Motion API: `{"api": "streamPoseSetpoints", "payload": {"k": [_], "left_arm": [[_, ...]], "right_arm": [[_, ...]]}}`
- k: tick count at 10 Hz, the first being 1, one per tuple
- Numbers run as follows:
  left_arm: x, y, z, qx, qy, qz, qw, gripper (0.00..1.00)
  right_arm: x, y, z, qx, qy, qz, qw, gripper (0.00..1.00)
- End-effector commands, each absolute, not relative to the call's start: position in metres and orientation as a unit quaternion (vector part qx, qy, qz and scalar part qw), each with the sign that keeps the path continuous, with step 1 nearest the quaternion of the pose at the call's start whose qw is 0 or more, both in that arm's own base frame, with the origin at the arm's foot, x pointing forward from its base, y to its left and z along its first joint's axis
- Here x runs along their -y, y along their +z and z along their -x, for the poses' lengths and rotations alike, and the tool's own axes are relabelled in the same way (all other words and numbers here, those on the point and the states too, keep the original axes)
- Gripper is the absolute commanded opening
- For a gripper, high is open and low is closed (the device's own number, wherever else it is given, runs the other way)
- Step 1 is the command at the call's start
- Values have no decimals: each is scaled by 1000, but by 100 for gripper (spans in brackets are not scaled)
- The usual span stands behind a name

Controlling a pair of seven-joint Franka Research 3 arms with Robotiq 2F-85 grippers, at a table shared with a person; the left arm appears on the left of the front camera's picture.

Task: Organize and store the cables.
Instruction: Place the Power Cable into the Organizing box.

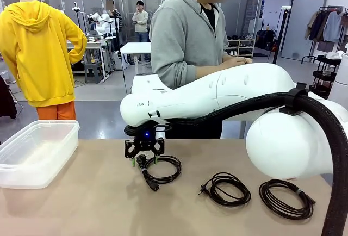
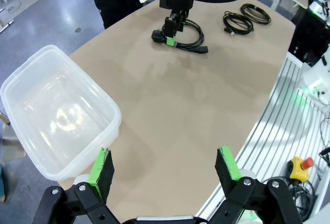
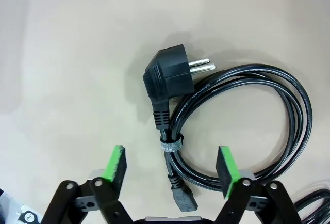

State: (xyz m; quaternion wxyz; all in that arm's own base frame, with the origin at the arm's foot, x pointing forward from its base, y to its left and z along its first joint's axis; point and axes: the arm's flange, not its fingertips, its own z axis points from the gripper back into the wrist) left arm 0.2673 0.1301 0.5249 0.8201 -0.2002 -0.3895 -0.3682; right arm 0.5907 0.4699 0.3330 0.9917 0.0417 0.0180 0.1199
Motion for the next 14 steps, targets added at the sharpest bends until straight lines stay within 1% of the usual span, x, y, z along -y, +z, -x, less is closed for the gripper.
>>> {"api": "streamPoseSetpoints", "payload": {"k": [1,2,3,4,5,7,9,11,13,14], "left_arm": [[-131,526,-267,393,-376,207,813,100],[-131,526,-267,393,-376,207,813,100],[-131,526,-267,393,-376,207,813,100],[-131,526,-267,393,-376,207,813,100],[-131,526,-267,393,-376,207,813,100],[-131,526,-267,393,-376,207,813,100],[-131,526,-267,393,-376,207,813,100],[-131,526,-267,393,-376,207,813,100],[-131,526,-267,393,-376,207,813,100],[-131,526,-267,393,-376,207,813,100]], "right_arm": [[-458,354,-594,7,140,-43,989,100],[-439,371,-595,23,130,-25,991,100],[-418,389,-591,22,152,-10,988,100],[-394,405,-585,29,196,-32,980,100],[-365,417,-577,42,215,-58,974,100],[-314,428,-562,61,196,-96,974,100],[-264,442,-538,102,193,-93,972,100],[-212,456,-519,139,170,-110,969,100],[-163,476,-495,162,177,-94,966,100],[-135,487,-479,171,185,-99,963,100]]}}
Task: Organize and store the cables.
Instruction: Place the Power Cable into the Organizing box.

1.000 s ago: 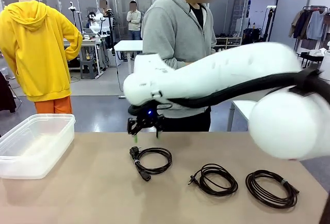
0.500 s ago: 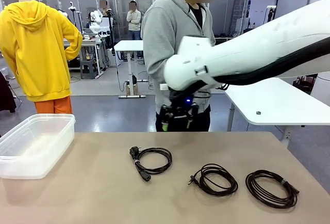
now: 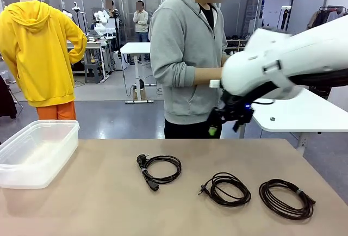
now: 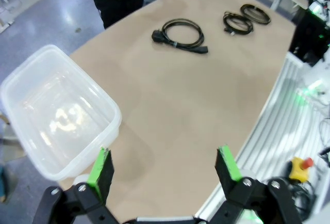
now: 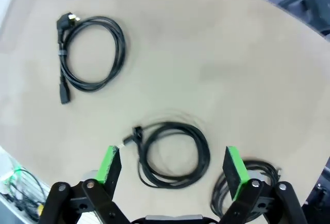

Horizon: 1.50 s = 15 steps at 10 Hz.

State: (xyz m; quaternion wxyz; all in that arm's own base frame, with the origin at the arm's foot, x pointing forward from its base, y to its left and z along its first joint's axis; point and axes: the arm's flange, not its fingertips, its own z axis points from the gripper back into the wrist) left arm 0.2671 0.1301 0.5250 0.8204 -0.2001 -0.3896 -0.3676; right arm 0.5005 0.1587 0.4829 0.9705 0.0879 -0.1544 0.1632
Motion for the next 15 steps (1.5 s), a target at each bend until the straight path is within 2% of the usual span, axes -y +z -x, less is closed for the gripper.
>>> {"api": "streamPoseSetpoints", "payload": {"k": [1,2,5,8,9,10,15], "left_arm": [[-131,526,-267,393,-376,207,813,100],[-131,526,-267,393,-376,207,813,100],[-131,526,-267,393,-376,207,813,100],[-131,526,-267,393,-376,207,813,100],[-131,526,-267,393,-376,207,813,100],[-131,526,-267,393,-376,207,813,100],[-131,526,-267,393,-376,207,813,100]], "right_arm": [[-108,494,-465,182,183,-94,962,100],[-84,494,-447,187,202,-60,959,100],[-15,481,-369,272,236,-78,930,100],[18,460,-334,279,197,-95,935,100],[21,459,-342,253,173,-104,946,100],[20,491,-366,273,198,-82,938,100],[20,491,-366,273,198,-82,938,100]]}}
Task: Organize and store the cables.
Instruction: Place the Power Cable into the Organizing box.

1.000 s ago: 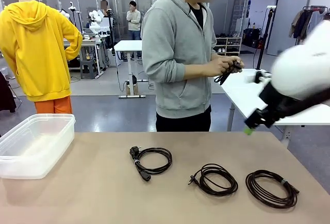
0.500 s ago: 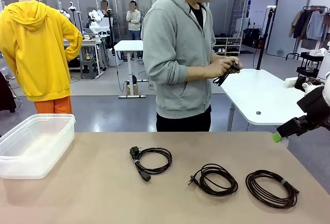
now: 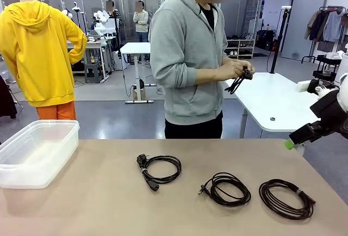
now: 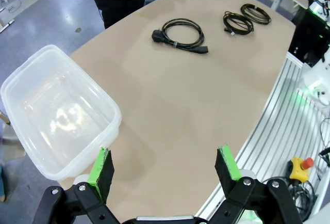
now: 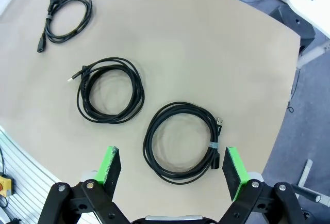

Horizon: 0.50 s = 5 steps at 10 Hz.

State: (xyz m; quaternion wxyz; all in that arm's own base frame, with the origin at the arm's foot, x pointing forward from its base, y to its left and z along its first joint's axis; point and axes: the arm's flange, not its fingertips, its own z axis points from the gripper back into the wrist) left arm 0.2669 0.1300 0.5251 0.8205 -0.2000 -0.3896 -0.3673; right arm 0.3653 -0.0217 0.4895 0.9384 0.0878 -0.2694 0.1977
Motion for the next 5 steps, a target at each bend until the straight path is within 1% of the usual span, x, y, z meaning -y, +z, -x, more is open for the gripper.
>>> {"api": "streamPoseSetpoints", "payload": {"k": [1,2,3,4,5], "left_arm": [[-131,526,-267,393,-376,207,813,100],[-131,526,-267,393,-376,207,813,100],[-131,526,-267,393,-376,207,813,100],[-131,526,-267,393,-376,207,813,100],[-131,526,-267,393,-376,207,813,100]], "right_arm": [[22,489,-365,269,198,-88,938,100],[31,487,-359,279,263,-67,921,100],[60,474,-348,284,315,-91,901,100],[88,462,-340,296,352,-132,878,100],[112,454,-334,316,376,-143,859,100]]}}
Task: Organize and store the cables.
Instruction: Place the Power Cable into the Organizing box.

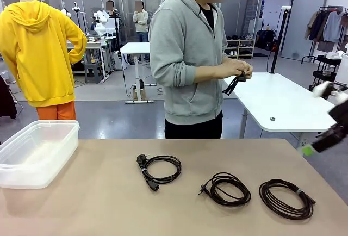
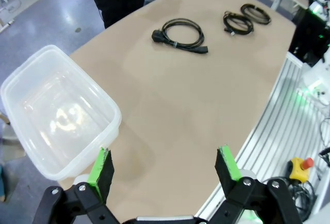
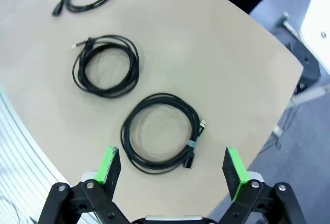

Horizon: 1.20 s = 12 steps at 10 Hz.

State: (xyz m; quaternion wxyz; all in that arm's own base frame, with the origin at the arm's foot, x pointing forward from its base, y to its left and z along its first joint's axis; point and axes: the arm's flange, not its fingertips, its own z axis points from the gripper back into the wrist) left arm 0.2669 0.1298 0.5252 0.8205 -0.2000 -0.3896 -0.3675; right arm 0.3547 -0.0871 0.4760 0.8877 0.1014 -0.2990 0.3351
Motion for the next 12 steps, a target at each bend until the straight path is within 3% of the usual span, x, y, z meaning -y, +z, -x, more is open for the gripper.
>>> {"api": "streamPoseSetpoints", "payload": {"k": [1,4,10,12], "left_arm": [[-131,526,-267,393,-376,207,813,100],[-131,526,-267,393,-376,207,813,100],[-130,525,-267,390,-367,200,820,100],[-65,538,-282,344,-408,183,826,100]], "right_arm": [[130,449,-324,333,414,-174,829,100],[158,430,-301,365,450,-210,788,100],[161,441,-310,366,446,-196,793,100],[161,441,-310,366,446,-196,793,100]]}}
